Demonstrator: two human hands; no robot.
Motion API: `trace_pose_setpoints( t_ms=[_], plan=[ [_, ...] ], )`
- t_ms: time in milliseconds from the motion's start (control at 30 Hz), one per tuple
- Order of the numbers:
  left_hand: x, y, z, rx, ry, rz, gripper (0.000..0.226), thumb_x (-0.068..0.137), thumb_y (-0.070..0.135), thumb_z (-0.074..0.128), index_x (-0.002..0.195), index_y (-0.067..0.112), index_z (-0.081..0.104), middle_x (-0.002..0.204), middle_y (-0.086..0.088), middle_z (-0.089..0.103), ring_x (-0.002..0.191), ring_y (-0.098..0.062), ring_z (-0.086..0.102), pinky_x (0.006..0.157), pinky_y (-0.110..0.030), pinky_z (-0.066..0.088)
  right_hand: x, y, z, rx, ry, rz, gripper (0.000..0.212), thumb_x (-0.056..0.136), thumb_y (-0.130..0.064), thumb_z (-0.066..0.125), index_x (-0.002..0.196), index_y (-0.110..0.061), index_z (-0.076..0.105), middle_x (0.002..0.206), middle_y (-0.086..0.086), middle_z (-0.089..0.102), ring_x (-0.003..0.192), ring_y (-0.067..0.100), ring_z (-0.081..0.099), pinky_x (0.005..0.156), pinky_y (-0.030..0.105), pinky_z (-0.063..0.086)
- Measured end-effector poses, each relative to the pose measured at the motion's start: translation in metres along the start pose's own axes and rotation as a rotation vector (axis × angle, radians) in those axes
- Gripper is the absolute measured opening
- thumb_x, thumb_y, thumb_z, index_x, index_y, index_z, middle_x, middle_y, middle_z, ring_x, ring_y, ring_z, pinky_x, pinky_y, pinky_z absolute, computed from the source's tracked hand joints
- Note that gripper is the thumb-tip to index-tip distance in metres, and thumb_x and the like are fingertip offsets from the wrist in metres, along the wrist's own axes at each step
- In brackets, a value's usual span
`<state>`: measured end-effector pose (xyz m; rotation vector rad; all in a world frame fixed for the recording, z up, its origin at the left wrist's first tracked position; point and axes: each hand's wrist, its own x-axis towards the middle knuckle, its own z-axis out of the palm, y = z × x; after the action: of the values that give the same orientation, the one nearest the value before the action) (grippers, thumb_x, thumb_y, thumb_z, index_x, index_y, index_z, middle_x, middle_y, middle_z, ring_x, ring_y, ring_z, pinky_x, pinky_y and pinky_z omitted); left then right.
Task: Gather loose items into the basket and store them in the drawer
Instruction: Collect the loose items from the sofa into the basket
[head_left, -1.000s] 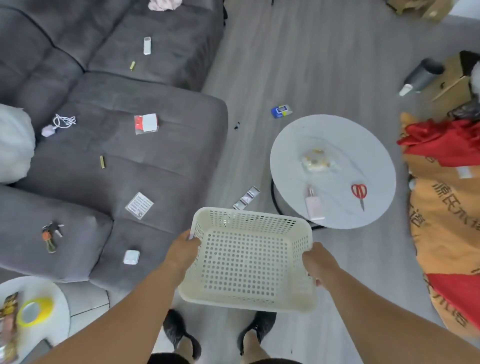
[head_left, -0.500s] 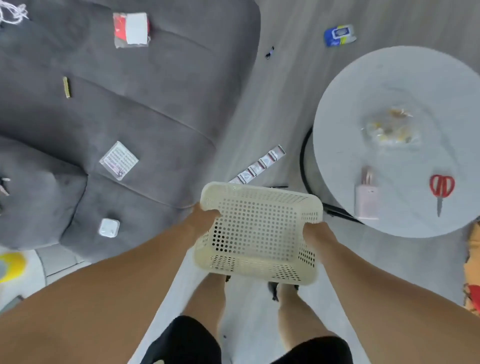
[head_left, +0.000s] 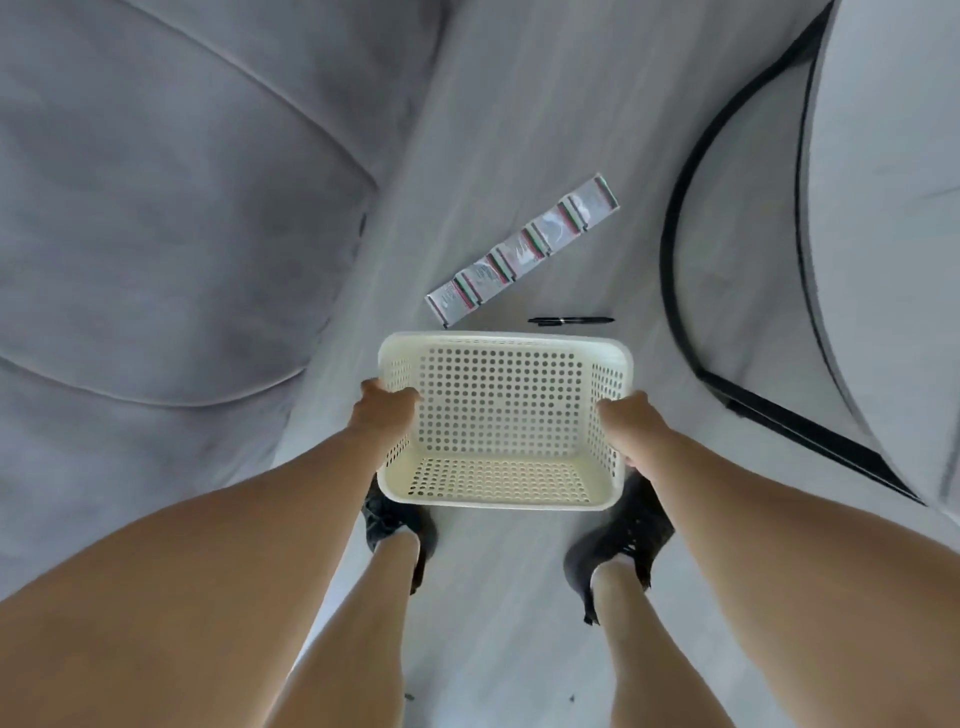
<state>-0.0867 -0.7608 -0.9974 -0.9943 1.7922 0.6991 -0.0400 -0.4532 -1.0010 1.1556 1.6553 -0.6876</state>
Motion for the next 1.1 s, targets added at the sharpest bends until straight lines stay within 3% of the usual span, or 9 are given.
trace_pose_setpoints(
  t_ms=[200,267,333,400,467,600,833,967,1100],
  plan=[
    [0.029,-0.004,0.016,0.19,-0.041,-0.066,0.063,0.087,0.048,0.044,0.137,0.01,0.046,0.112,-0.011,0.065,0.098,-0.03,0.064,0.095,-0.047,0.054,0.03,0.009,0.001,-0.084,0.0,0.051,0.044,0.105,-0.035,0.036,0.13,-0.004,0.056,0.1,0.011,0.068,0.077,0.021,0.063,0.059,0.031,0.048],
    [0.032,0.011,0.014,0.191,0.043,-0.023,0.051,0.096,0.038,0.041,0.135,0.007,0.05,0.118,-0.014,0.066,0.1,-0.031,0.064,0.088,-0.042,0.054,0.036,-0.007,-0.008,-0.094,0.144,0.035,0.048,0.107,-0.039,0.033,0.136,-0.006,0.052,0.119,0.016,0.066,0.088,0.026,0.064,0.066,0.037,0.054],
    [0.033,0.036,0.009,0.158,0.234,0.068,0.043,0.098,0.03,0.039,0.131,0.009,0.055,0.124,-0.013,0.065,0.1,-0.031,0.064,0.082,-0.041,0.052,0.039,-0.032,-0.015,-0.116,0.417,-0.151,0.046,0.106,-0.036,0.038,0.141,-0.01,0.05,0.139,0.018,0.055,0.118,0.034,0.058,0.088,0.047,0.055],
    [0.036,0.071,0.005,0.094,0.343,0.187,0.034,0.1,0.027,0.041,0.127,0.014,0.057,0.118,-0.004,0.063,0.098,-0.026,0.06,0.082,-0.038,0.048,0.042,-0.068,-0.021,-0.249,0.58,-0.447,0.032,0.101,-0.023,0.047,0.127,-0.015,0.062,0.127,0.011,0.06,0.118,0.034,0.057,0.084,0.042,0.048],
    [0.043,0.111,0.007,0.15,0.256,0.302,0.03,0.1,0.025,0.042,0.122,0.02,0.062,0.11,0.001,0.065,0.094,-0.022,0.06,0.078,-0.032,0.044,0.052,-0.108,-0.02,-0.475,0.555,-0.629,0.022,0.094,-0.014,0.05,0.107,-0.017,0.067,0.103,0.004,0.066,0.099,0.031,0.062,0.07,0.034,0.044],
    [0.084,0.171,0.028,0.553,0.034,0.483,0.024,0.098,0.025,0.05,0.112,0.02,0.068,0.107,-0.002,0.071,0.091,-0.024,0.066,0.069,-0.029,0.051,0.091,-0.157,-0.001,-0.861,0.319,-0.572,0.018,0.081,-0.002,0.064,0.094,-0.015,0.064,0.08,0.002,0.059,0.073,0.024,0.057,0.065,0.032,0.042],
    [0.154,0.193,0.06,0.926,0.245,0.594,0.07,0.087,0.048,0.075,0.141,0.018,0.043,0.134,-0.01,0.05,0.126,-0.033,0.052,0.087,-0.045,0.048,0.135,-0.155,0.018,-1.233,0.292,-0.596,0.022,0.086,0.005,0.064,0.077,-0.014,0.059,0.074,0.001,0.055,0.066,0.02,0.051,0.068,0.034,0.043],
    [0.168,0.184,0.084,1.016,0.312,0.71,0.057,0.087,0.032,0.074,0.135,0.016,0.047,0.124,-0.008,0.062,0.118,-0.031,0.06,0.079,-0.04,0.042,0.135,-0.155,0.011,-0.954,0.393,-0.684,0.005,0.097,-0.019,0.063,0.098,-0.014,0.064,0.075,0.001,0.059,0.062,0.023,0.054,0.06,0.031,0.041],
    [0.171,0.169,0.073,0.827,0.161,0.632,0.034,0.091,0.032,0.066,0.125,0.025,0.066,0.116,-0.005,0.069,0.108,-0.029,0.067,0.083,-0.037,0.054,0.101,-0.165,-0.017,-0.007,0.316,-0.684,0.012,0.097,-0.031,0.064,0.094,-0.02,0.063,0.081,-0.001,0.076,0.073,0.024,0.072,0.073,0.038,0.059]
  ],
)
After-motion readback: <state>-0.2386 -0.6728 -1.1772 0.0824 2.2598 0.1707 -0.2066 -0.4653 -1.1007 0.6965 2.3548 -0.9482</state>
